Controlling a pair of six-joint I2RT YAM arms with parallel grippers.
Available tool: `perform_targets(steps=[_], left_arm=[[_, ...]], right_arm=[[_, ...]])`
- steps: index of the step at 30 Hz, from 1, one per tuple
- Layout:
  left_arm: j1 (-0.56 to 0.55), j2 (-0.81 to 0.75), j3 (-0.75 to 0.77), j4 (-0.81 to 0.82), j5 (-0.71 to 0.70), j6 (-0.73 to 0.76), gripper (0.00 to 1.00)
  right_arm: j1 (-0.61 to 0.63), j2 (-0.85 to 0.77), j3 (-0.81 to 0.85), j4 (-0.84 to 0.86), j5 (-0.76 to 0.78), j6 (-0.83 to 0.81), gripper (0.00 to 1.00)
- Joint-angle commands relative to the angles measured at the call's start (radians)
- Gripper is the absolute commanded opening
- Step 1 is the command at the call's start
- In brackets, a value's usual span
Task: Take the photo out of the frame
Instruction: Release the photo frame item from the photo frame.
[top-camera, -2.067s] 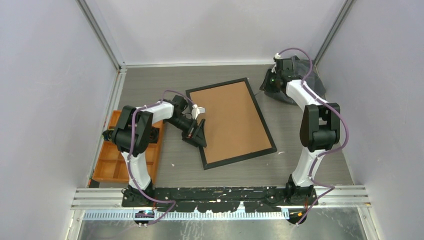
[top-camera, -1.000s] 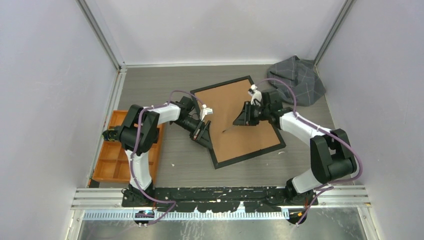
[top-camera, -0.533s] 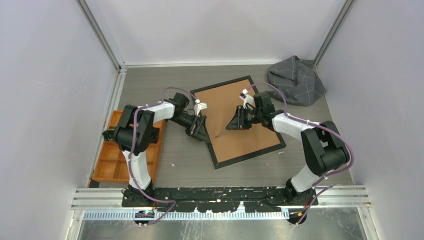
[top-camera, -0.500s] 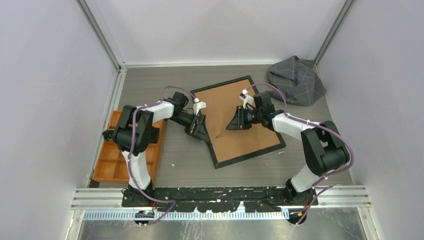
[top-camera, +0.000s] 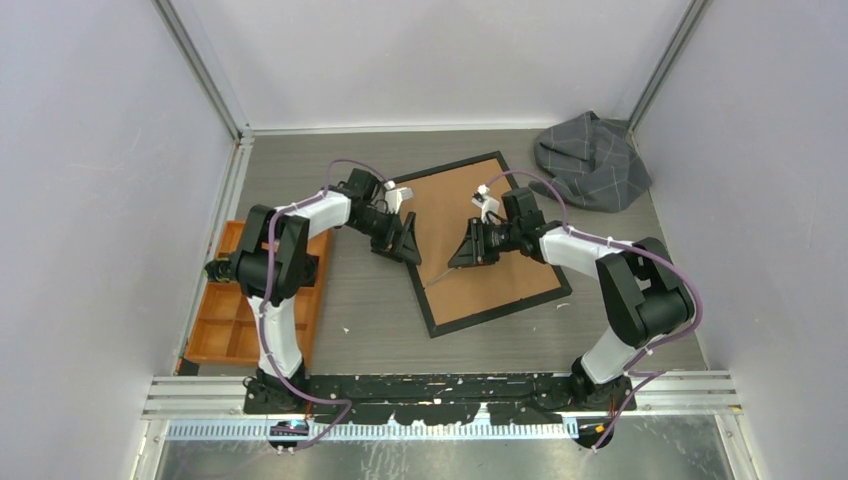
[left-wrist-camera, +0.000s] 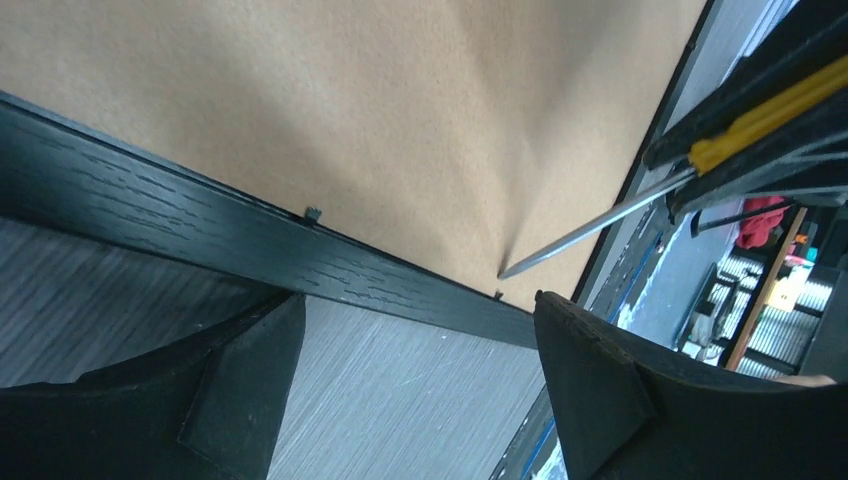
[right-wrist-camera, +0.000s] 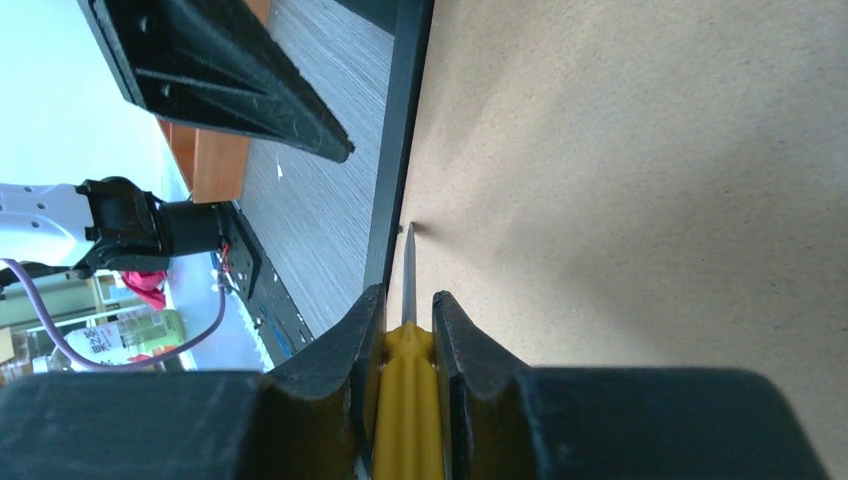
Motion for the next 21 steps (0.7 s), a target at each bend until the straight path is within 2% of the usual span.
perform_targets(steps=[1,6,11,21], left_arm=[[0.005,0.071,0.018,0.043,-0.093,-0.04,0.86],[0.005,0.098,0.026,0.048,-0.101,-0.048,0.8],[0.005,0.118,0.023,0.046,-0.1,-0.05,0.68],[0.004,0.135,-0.001,0.056,-0.089,-0.057,0.56]], right_arm=[[0.011,0.008,0.015,-0.011,-0.032,-0.026,0.01],[0.024,0.021,0.023,-0.021,-0.033,-0.032,0.01],[0.034,0.024,0.027,-0.022,-0.035,-0.035,0.01],[0.04,0.046,0.039,0.008,-0.021,-0.019,0.01]])
